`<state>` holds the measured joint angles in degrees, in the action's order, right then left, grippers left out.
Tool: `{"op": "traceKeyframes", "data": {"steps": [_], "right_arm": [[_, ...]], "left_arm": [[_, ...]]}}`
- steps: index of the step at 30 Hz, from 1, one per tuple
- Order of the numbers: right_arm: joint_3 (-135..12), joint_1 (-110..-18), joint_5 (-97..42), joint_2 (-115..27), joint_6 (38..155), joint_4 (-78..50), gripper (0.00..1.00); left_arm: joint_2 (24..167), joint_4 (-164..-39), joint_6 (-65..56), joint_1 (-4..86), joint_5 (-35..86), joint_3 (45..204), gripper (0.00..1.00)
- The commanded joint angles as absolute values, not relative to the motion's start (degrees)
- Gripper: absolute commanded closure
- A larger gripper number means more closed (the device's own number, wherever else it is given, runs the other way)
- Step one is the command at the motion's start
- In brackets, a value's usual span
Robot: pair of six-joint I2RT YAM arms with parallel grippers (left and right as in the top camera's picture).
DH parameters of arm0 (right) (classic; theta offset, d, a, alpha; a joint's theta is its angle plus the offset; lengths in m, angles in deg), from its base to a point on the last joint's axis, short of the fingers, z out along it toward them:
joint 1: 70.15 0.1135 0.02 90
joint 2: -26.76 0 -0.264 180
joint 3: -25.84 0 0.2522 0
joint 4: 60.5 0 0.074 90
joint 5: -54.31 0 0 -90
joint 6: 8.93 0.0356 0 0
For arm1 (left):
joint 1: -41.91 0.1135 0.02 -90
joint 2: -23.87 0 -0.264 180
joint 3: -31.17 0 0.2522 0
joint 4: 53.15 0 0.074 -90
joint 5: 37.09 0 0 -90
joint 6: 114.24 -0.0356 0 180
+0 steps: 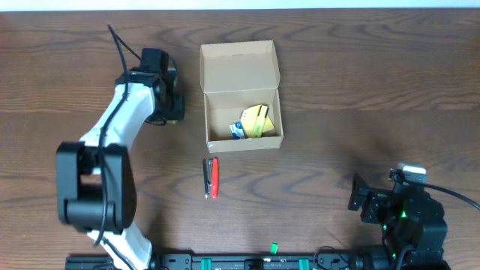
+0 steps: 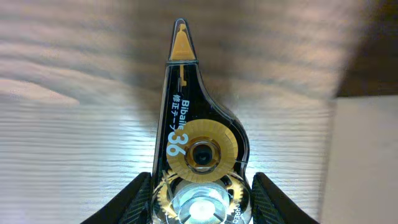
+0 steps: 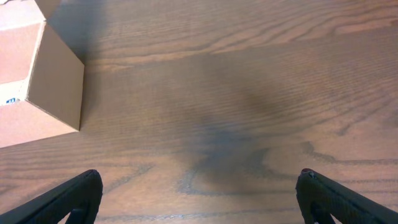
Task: Pack container
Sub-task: 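Carry the tape roller into the cardboard box and open the left gripper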
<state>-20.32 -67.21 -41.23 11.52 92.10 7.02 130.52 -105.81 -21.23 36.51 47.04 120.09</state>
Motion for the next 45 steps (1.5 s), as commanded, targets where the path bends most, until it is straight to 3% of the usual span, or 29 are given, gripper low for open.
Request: {"op": "traceKeyframes", "data": {"steps": [1,9,20,28,45], "right_arm": [[-20.32,-67.71,-41.03,11.82,91.26,7.04,0.01],[-20.32,-67.71,-41.03,11.82,91.26,7.04,0.01],[-20.32,-67.71,-41.03,11.82,91.29,7.04,0.01],[-20.32,-67.71,-41.03,11.82,91.26,7.04,0.01],[-20.32,-67.71,-41.03,11.82,91.26,7.04,0.01]], "left_arm": [[125.41,-105.89,-20.8,36.66,48.68,121.71,0.79],[116.82,-105.63,-20.36,35.67,48.33,122.04,0.82],[115.68,-105.61,-20.34,23.06,48.42,126.89,0.78],[121.19,-106.16,-17.3,17.14,47.81,126.97,0.76],[131.16,-110.55,-13.65,16.18,42.25,126.97,0.77]]}}
